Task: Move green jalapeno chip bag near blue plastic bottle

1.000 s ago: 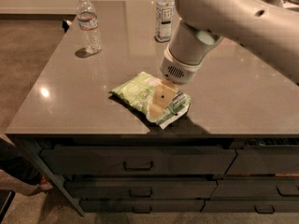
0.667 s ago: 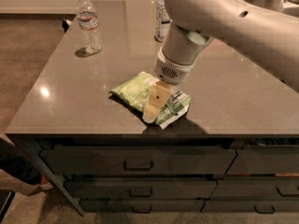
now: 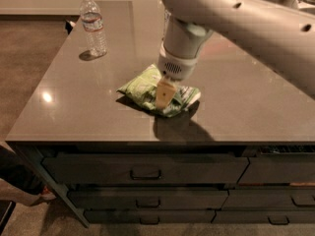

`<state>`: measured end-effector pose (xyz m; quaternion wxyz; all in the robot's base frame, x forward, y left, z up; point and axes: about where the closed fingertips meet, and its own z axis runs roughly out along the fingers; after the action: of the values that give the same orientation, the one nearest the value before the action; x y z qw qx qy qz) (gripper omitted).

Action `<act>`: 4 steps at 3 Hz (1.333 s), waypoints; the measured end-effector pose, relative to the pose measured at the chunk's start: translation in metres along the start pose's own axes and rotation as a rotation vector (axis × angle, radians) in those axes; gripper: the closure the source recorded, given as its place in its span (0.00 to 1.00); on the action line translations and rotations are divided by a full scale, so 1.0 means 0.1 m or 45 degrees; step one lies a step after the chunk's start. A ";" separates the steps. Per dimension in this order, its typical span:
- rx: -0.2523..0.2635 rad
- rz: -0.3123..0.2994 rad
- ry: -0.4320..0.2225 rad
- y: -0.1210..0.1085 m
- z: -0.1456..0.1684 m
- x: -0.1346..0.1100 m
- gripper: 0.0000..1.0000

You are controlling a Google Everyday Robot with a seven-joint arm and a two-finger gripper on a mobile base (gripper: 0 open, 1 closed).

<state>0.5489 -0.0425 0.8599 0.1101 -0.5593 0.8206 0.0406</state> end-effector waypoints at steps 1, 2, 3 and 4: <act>0.041 -0.014 0.017 -0.19 -0.14 -0.08 0.72; 0.142 -0.014 0.056 -0.62 -0.36 -0.25 1.00; 0.244 0.028 0.059 -1.05 -0.60 -0.34 1.00; 0.317 0.095 0.056 -1.46 -0.74 -0.34 1.00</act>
Offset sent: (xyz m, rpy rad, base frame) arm 0.0963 -0.0100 0.0766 -0.1206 -0.1487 -0.0289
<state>0.6864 -0.0795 0.9479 0.1592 -0.5111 0.8418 -0.0697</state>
